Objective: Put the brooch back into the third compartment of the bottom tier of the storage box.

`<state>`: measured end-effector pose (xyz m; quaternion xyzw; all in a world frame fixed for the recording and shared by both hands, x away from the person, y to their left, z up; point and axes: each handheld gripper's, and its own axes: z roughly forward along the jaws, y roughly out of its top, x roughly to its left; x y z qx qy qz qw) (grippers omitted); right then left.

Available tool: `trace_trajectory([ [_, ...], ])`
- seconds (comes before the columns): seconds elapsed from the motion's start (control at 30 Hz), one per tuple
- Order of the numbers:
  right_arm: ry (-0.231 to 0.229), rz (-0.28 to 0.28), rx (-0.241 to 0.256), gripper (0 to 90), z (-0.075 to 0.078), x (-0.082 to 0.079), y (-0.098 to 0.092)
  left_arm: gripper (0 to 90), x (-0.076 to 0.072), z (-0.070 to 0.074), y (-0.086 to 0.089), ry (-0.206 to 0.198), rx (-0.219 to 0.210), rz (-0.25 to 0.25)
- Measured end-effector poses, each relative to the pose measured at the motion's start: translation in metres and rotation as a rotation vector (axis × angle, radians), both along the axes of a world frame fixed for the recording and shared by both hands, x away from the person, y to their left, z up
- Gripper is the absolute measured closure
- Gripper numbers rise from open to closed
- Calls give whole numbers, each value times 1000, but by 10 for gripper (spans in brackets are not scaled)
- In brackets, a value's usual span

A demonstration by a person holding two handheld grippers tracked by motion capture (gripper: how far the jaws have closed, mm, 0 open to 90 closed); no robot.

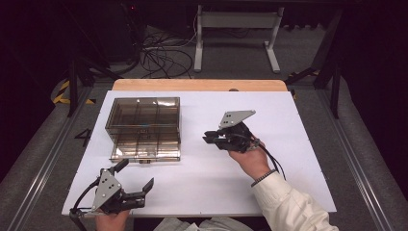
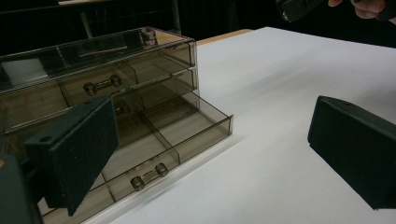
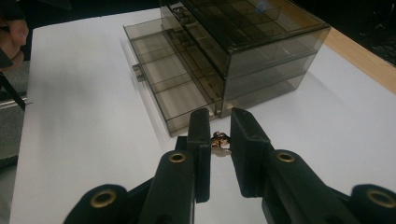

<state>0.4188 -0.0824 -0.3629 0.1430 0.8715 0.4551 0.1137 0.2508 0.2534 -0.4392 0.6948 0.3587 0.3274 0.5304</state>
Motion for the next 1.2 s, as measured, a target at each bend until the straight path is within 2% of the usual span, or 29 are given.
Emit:
trace_trajectory([
  [0.53, -24, 58, 7, 787, -14, 2, 30, 28, 0, 0, 0, 2, -3, -2],
  [0.83, 12, 75, 8, 788, -27, 5, 46, 28, 0, 0, 0, -1, 0, -1],
  [1.2, 22, 76, 12, 787, -47, 8, 67, 28, 0, 0, 1, -1, 1, -2],
])
